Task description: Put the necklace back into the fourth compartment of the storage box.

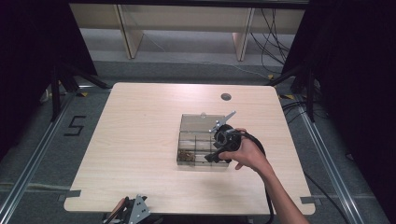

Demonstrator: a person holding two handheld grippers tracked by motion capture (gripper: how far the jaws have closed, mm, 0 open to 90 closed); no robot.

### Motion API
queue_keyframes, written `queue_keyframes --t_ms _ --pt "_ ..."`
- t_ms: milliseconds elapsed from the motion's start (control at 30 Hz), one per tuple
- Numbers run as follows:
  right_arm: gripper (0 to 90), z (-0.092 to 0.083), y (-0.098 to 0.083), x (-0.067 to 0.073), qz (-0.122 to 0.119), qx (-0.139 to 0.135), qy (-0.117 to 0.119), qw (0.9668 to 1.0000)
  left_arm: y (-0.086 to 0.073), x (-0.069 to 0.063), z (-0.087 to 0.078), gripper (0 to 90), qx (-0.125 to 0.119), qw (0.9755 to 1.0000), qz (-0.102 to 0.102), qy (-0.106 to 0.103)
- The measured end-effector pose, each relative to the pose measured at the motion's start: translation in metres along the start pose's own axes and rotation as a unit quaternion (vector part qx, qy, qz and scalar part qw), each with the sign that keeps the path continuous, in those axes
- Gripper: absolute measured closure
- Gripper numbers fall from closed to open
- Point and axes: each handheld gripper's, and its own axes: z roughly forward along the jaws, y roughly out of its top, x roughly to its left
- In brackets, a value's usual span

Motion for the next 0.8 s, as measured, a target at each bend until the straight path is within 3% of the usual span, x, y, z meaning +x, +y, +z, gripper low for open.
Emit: queue_keyframes --t_ms 333,433,500,633,667,733,767,800 --pt "32.4 -0.006 -0.022 -0.002 0.008 -0.017 -0.001 0.9998 0.0 0.002 0.001 15.6 0.005 1.0 0.008 -0.001" --pt "31.7 -0.008 -0.027 -0.002 0.007 -0.02 -0.016 0.9996 0.0 0.002 0.001 15.6 0.0 1.0 0.006 -0.001" --pt "31.5 -0.01 -0.03 0.001 0.021 -0.019 -0.016 0.9995 0.0 0.001 0.001 15.6 0.004 1.0 0.003 -0.001" --pt "30.8 -0.015 -0.038 0.003 0.02 -0.027 -0.024 0.9992 0.0 0.001 0.002 15.6 0.002 1.0 0.004 -0.003" --pt "30.8 -0.016 -0.04 0.002 0.015 -0.027 -0.019 0.9993 0.0 0.003 0.001 15.6 0.005 0.9998 0.022 -0.001" --pt "30.7 -0.017 -0.044 0.004 0.016 -0.03 -0.027 0.9991 -0.001 0.0 0.001 15.6 0.007 1.0 -0.001 -0.003" --pt "30.6 -0.017 -0.046 0.006 0.025 -0.028 -0.026 0.9989 0.0 0.001 0.002 15.6 0.007 0.9999 0.01 0.008" --pt "30.6 -0.016 -0.049 0.005 0.019 -0.036 -0.023 0.9989 0.0 0.001 0.002 15.6 0.007 0.9999 0.01 0.007"
